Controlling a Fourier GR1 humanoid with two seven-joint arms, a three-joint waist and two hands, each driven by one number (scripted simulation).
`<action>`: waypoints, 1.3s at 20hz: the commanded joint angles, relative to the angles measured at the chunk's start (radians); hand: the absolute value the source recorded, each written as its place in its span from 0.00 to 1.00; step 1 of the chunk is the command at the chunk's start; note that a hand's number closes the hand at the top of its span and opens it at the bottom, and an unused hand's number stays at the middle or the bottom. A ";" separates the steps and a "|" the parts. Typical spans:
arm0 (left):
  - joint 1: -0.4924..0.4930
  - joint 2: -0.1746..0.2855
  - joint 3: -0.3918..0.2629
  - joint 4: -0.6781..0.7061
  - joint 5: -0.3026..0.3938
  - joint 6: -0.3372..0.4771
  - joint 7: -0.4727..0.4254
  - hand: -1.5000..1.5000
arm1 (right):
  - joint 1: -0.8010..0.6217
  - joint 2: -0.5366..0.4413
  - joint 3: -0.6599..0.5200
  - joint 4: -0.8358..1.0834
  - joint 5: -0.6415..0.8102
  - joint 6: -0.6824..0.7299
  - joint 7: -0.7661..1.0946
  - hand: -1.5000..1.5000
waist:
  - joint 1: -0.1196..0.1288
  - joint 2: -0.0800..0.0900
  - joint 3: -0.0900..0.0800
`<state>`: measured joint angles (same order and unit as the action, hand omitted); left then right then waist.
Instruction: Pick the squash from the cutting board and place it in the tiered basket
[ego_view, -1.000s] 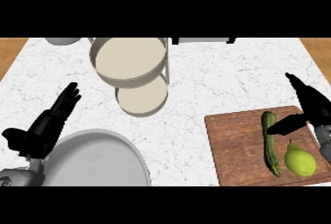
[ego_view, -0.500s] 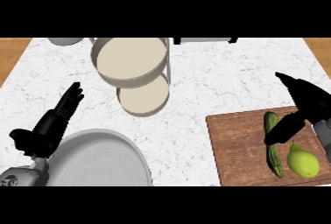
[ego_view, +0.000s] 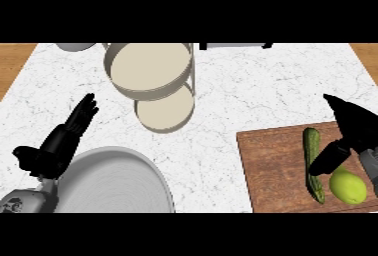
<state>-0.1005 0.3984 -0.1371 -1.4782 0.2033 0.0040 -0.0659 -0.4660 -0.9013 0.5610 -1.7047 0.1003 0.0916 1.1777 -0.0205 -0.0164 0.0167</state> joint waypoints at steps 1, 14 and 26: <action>0.010 -0.104 -0.044 0.092 0.016 -0.005 -0.047 0.50 | 0.022 0.056 0.034 0.004 0.024 -0.016 0.211 0.00 | -0.001 0.019 -0.021; 0.019 -0.123 -0.056 0.047 -0.012 0.027 0.003 0.50 | 0.188 0.087 0.011 0.045 0.125 -0.106 0.137 0.00 | -0.008 0.014 -0.018; -0.006 -0.125 -0.062 0.028 -0.023 0.014 0.019 0.50 | 0.248 0.164 -0.039 0.113 0.174 -0.099 0.053 0.00 | 0.015 0.017 -0.018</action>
<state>-0.1098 0.3712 -0.1426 -1.4819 0.1622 0.0148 -0.0737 -0.2026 -0.7724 0.5365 -1.6028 0.2631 -0.0094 1.1042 -0.0085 -0.0144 0.0199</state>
